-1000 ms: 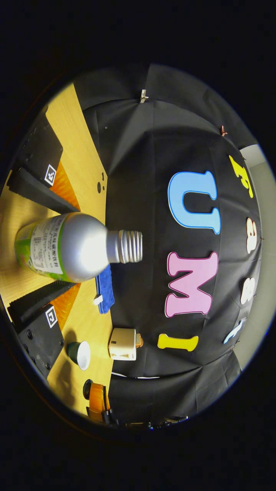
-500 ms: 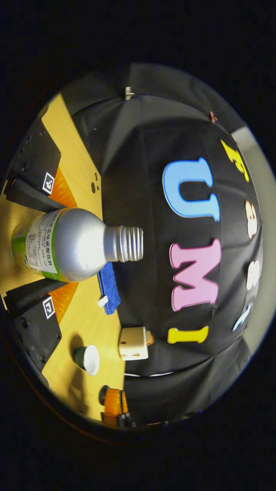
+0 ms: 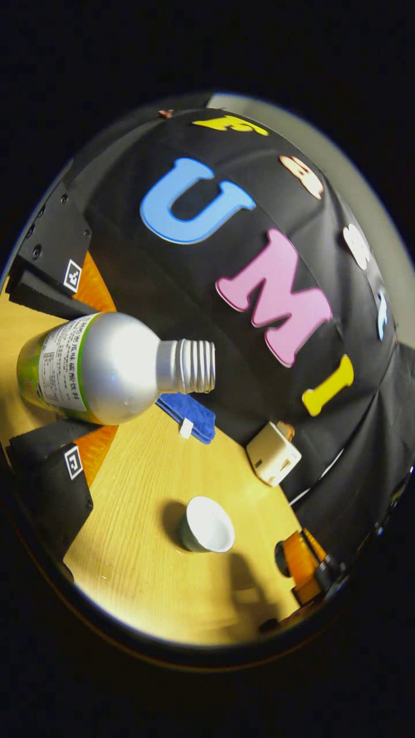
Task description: Open the teacup lid with one hand, grasp the water bottle and pour water into the teacup with the other hand; after pouring, place the water bottle on the coaster and then close the teacup lid.
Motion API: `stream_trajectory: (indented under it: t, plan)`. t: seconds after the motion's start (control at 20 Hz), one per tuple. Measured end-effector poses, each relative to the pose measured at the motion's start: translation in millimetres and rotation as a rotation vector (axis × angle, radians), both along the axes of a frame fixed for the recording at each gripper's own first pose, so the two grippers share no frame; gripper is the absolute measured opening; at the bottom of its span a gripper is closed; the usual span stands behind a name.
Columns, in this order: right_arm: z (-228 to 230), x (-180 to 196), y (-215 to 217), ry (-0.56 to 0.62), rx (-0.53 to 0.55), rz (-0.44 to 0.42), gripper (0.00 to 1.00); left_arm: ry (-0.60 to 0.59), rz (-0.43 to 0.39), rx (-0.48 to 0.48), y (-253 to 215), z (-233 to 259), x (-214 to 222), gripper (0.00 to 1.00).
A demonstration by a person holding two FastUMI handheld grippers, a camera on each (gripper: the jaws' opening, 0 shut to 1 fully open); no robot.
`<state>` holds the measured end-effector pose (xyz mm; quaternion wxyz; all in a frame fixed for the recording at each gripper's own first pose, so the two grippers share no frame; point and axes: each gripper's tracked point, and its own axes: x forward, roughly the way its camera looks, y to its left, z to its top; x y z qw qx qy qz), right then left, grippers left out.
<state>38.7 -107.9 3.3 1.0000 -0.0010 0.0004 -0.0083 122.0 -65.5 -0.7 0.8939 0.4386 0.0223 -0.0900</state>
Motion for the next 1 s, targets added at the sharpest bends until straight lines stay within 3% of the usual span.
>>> stream_trajectory:
  t: [0.25, 0.45, 1.0]
  plan:
    - [-0.3, 2.9, 2.0, 0.004, 0.002, 0.055, 0.3, 0.032, -0.095, 0.252, -28.3, -2.0, 20.7, 0.8]
    - [-0.7, 3.0, -7.0, 0.003, 0.002, 0.039, 0.3, 0.027, -0.147, 0.431, -40.0, -4.0, 32.8, 0.8]
    - [0.9, 4.6, -6.1, 0.003, 0.001, 0.049, 0.3, 0.111, -0.218, 0.731, -54.8, -25.9, 53.9, 0.81]
